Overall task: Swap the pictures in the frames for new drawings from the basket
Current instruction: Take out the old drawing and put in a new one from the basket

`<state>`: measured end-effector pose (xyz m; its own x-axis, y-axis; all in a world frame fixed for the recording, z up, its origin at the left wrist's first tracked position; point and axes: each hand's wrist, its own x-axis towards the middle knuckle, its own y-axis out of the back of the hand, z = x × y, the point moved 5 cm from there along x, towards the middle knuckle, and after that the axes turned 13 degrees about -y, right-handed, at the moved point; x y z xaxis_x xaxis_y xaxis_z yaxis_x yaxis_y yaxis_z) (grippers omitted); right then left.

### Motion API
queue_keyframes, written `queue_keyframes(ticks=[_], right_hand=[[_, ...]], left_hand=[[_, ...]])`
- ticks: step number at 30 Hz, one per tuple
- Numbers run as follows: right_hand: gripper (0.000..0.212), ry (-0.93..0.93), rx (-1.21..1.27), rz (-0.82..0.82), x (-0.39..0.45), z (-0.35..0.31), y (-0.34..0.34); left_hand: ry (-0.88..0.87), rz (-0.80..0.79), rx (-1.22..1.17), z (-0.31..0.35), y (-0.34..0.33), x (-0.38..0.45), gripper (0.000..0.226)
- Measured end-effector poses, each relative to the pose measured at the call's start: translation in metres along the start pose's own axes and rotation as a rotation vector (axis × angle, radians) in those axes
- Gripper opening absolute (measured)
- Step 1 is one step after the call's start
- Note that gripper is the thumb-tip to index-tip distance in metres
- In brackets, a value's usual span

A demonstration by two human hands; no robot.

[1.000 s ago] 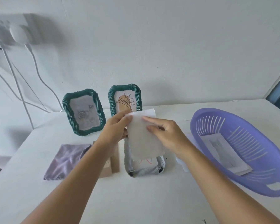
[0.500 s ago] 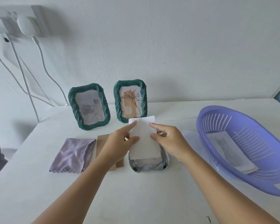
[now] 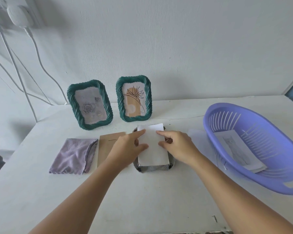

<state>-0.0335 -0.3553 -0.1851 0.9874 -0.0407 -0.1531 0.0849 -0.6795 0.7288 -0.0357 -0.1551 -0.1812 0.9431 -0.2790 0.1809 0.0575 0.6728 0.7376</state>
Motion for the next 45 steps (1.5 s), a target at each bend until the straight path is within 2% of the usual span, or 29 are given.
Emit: queue_keyframes(ticks=[4,15,19,22,25,29,38,40,42,45], right_hand=[[0.041,-0.001,0.078,0.009,0.004,0.005,0.002],[0.041,-0.017,0.078,-0.011,0.005,0.012,-0.004],[0.041,-0.071,0.14,0.06,0.007,0.015,0.007],[0.042,-0.108,0.146,0.096,0.008,0.019,0.015],[0.043,-0.138,0.098,0.116,0.01,0.025,0.016],[0.043,-0.173,0.012,0.121,0.012,0.031,0.014],[0.049,-0.242,-0.321,0.185,0.006,0.037,0.016],[0.051,-0.203,-0.38,0.231,0.002,0.028,0.018],[0.048,-0.081,-0.387,0.305,-0.001,0.014,0.017],[0.025,0.108,-0.303,0.324,-0.006,-0.008,0.008]], left_hand=[[-0.009,0.005,0.007,0.002,-0.002,0.001,0.057],[0.006,-0.032,0.034,-0.002,-0.008,0.001,0.058],[0.018,0.057,0.197,-0.007,0.002,-0.002,0.045],[0.076,0.031,0.352,-0.017,0.008,-0.003,0.04],[0.096,-0.016,0.344,-0.021,0.007,-0.002,0.035],[0.098,0.002,0.279,-0.02,0.008,0.001,0.03],[0.096,0.006,0.377,-0.031,0.016,0.002,0.029],[0.091,0.015,0.391,-0.03,0.016,0.001,0.033],[0.082,0.046,0.411,-0.026,0.017,0.0,0.032],[0.082,0.065,0.416,-0.019,0.016,-0.003,0.031]])
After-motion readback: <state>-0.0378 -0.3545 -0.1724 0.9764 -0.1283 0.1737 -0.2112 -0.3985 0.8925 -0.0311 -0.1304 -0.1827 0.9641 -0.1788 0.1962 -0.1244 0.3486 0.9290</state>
